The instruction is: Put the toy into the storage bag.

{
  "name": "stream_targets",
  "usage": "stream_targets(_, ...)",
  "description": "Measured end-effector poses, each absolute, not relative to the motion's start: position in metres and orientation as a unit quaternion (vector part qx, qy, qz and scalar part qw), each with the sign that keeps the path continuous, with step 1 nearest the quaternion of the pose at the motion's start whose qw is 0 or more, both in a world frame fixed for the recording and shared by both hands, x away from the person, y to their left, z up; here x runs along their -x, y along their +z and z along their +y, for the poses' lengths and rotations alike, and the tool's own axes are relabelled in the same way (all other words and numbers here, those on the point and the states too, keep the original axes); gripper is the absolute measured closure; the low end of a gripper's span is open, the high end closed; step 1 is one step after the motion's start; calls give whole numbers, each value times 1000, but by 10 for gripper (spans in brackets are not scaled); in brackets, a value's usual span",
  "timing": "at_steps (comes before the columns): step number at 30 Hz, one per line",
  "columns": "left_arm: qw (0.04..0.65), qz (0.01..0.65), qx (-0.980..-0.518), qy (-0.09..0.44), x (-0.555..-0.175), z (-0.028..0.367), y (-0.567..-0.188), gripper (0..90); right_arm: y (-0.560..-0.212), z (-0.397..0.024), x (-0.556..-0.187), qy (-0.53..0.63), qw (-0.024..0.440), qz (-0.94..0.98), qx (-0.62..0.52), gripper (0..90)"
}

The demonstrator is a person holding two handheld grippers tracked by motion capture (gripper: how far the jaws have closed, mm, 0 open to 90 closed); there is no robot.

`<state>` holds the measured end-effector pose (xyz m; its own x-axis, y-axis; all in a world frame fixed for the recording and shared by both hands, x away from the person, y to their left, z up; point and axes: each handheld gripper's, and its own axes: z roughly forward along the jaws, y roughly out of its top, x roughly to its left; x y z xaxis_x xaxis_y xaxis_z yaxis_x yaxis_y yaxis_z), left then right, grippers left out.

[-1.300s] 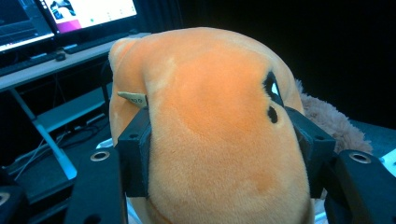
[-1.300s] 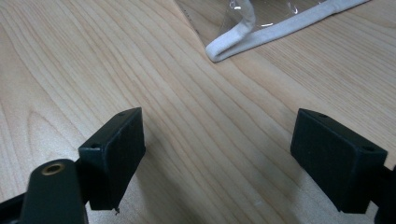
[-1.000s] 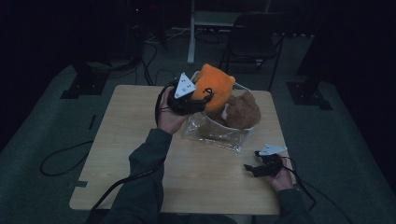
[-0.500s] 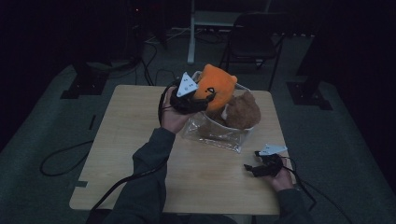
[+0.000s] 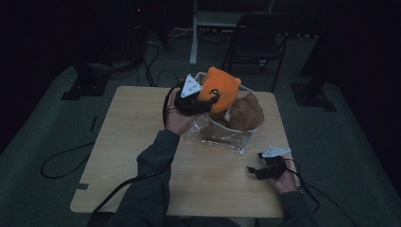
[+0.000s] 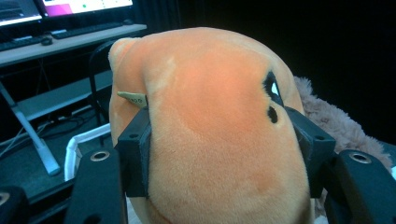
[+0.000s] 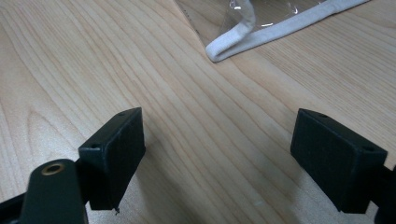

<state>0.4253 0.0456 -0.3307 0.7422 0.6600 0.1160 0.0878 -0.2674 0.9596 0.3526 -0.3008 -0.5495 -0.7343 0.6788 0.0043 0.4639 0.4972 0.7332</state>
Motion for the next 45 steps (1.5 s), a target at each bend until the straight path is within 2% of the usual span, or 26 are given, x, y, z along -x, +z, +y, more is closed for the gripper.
stream_targets(45, 504, 299, -776, 232, -450, 46, -372, 372, -550, -301, -353, 372, 144, 854, -335, 170)
